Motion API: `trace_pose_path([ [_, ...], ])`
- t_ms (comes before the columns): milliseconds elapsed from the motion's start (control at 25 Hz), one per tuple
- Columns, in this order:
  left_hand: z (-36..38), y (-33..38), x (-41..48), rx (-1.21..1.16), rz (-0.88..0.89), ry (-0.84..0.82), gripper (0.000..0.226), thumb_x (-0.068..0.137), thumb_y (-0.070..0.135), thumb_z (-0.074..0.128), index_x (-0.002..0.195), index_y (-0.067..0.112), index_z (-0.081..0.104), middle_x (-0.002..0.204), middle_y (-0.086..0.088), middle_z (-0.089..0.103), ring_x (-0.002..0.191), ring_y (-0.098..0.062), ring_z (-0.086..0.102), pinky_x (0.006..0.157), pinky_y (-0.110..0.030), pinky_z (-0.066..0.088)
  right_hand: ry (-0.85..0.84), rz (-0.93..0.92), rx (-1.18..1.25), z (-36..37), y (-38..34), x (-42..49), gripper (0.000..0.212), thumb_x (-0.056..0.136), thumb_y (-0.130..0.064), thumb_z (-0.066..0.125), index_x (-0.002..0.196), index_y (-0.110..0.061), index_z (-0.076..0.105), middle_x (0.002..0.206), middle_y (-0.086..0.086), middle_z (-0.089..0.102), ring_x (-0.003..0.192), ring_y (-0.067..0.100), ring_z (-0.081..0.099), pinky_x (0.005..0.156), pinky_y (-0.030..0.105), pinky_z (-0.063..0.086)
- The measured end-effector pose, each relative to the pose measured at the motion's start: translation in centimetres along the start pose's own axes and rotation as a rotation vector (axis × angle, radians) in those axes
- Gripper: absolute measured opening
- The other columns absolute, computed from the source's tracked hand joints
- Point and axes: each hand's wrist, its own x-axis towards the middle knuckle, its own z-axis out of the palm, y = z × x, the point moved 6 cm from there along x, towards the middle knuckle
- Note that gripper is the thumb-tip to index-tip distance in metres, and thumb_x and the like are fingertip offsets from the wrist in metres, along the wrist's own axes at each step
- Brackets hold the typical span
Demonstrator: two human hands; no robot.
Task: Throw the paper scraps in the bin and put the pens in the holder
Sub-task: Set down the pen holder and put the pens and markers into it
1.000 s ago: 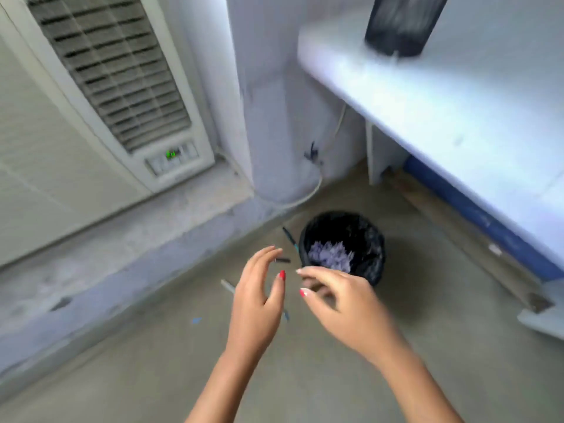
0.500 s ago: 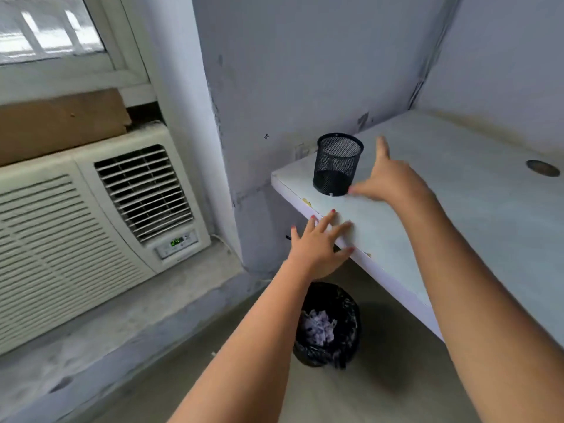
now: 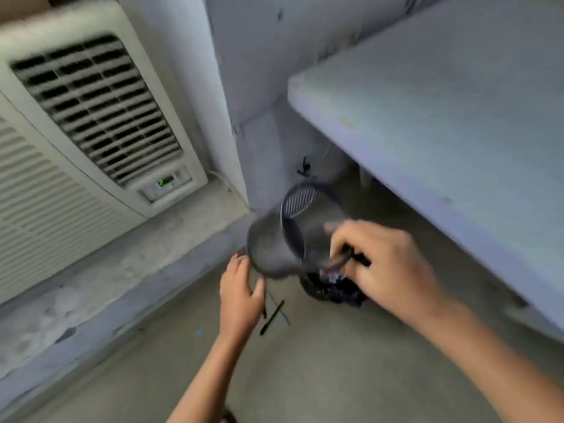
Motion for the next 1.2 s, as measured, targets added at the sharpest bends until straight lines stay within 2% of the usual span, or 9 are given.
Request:
trace_pose_path([
  [160, 4.8, -14.5, 0.8, 0.342, 0.001, -0.306, 0.042, 0.072, 0.022, 0.047, 0.111, 0.011, 0.057, 0.113, -0.017, 0.060, 0.119, -0.040, 0.048, 0.099, -0.056, 0.038, -0.532, 0.111, 0.014, 20.5, 9.9, -8.6, 0.027, 0.066, -0.009, 0.069, 0.074, -0.027, 0.051, 0.072, -0.002, 0.064, 0.069, 0.020, 0.065, 0.054, 0.030, 0.049],
  [360, 17.2, -28.8, -0.2, 0.605, 0.478, -0.539, 0.032, 0.074, 0.032, 0.056, 0.096, 0.010, 0.062, 0.100, -0.015, 0.065, 0.116, -0.039, 0.053, 0.096, -0.060, 0.038, -1.004, -0.013, -0.245, 43.6, 19.3, -16.6, 0.011, 0.078, -0.013, 0.059, 0.087, -0.014, 0.065, 0.095, 0.014, 0.068, 0.087, 0.034, 0.065, 0.063, 0.037, 0.048],
  [440, 22.6, -32.6, -1.7, 0.596, 0.584, -0.578, 0.041, 0.072, 0.042, 0.044, 0.086, 0.008, 0.061, 0.086, -0.015, 0.065, 0.090, -0.037, 0.063, 0.074, -0.046, 0.054, -0.929, -0.144, -0.270, 48.7, 22.2, -18.3, 0.009, 0.074, -0.012, 0.057, 0.079, -0.014, 0.064, 0.082, 0.012, 0.068, 0.072, 0.031, 0.068, 0.051, 0.031, 0.049],
  [520, 26.8, -36.5, -2.1, 0.628, 0.546, -0.581, 0.044, 0.075, 0.048, 0.044, 0.083, 0.007, 0.057, 0.082, -0.016, 0.063, 0.075, -0.036, 0.061, 0.057, -0.038, 0.051, -0.853, -0.239, -0.264, 51.3, 24.5, -19.3, 0.006, 0.070, -0.014, 0.052, 0.072, -0.016, 0.057, 0.071, 0.009, 0.065, 0.056, 0.028, 0.065, 0.038, 0.026, 0.046],
  [640, 29.2, -40.1, -1.1, 0.630, 0.358, -0.614, 0.039, 0.083, 0.044, 0.057, 0.096, 0.008, 0.051, 0.099, -0.015, 0.059, 0.089, -0.036, 0.057, 0.068, -0.042, 0.049, -0.894, -0.330, -0.074, 52.0, 24.8, -19.7, 0.020, 0.080, -0.011, 0.054, 0.099, -0.014, 0.051, 0.105, 0.015, 0.060, 0.082, 0.035, 0.064, 0.056, 0.038, 0.055],
  [720, 29.8, -40.7, 0.0, 0.702, 0.340, -0.645, 0.041, 0.082, 0.043, 0.060, 0.102, 0.009, 0.050, 0.104, -0.013, 0.059, 0.091, -0.035, 0.058, 0.070, -0.040, 0.048, -0.937, -0.194, 0.069, 50.6, 25.2, -18.2, 0.048, 0.078, -0.012, 0.063, 0.119, -0.017, 0.038, 0.122, 0.013, 0.053, 0.097, 0.033, 0.059, 0.075, 0.041, 0.053],
  [800, 29.4, -40.3, 0.2, 0.773, 0.369, -0.651, 0.034, 0.086, 0.038, 0.050, 0.103, 0.009, 0.051, 0.104, -0.012, 0.059, 0.092, -0.035, 0.060, 0.071, -0.040, 0.049, -0.852, 0.009, 0.006, 49.7, 25.9, -15.0, 0.061, 0.072, -0.013, 0.066, 0.119, -0.021, 0.029, 0.115, 0.009, 0.060, 0.088, 0.028, 0.060, 0.075, 0.039, 0.053],
  [1000, 27.3, -40.4, -0.2, 0.601, 0.192, -0.608, 0.016, 0.095, 0.021, 0.042, 0.083, 0.010, 0.042, 0.096, -0.020, 0.060, 0.084, -0.037, 0.058, 0.069, -0.041, 0.047, -0.702, 0.503, -0.230, 53.6, 32.3, -12.5, 0.046, 0.082, -0.020, 0.064, 0.116, -0.006, 0.037, 0.122, 0.018, 0.049, 0.105, 0.035, 0.055, 0.074, 0.037, 0.045],
  [1200, 18.6, -37.7, 0.1, 0.320, 0.391, -0.395, 0.019, 0.088, 0.035, 0.048, 0.090, 0.020, 0.058, 0.078, 0.003, 0.060, 0.065, -0.010, 0.057, 0.059, -0.023, 0.045, -0.772, 0.403, -0.151, 55.3, 34.1, -13.5, 0.047, 0.087, -0.037, 0.059, 0.118, -0.005, 0.042, 0.123, 0.017, 0.050, 0.108, 0.033, 0.053, 0.091, 0.038, 0.047],
])
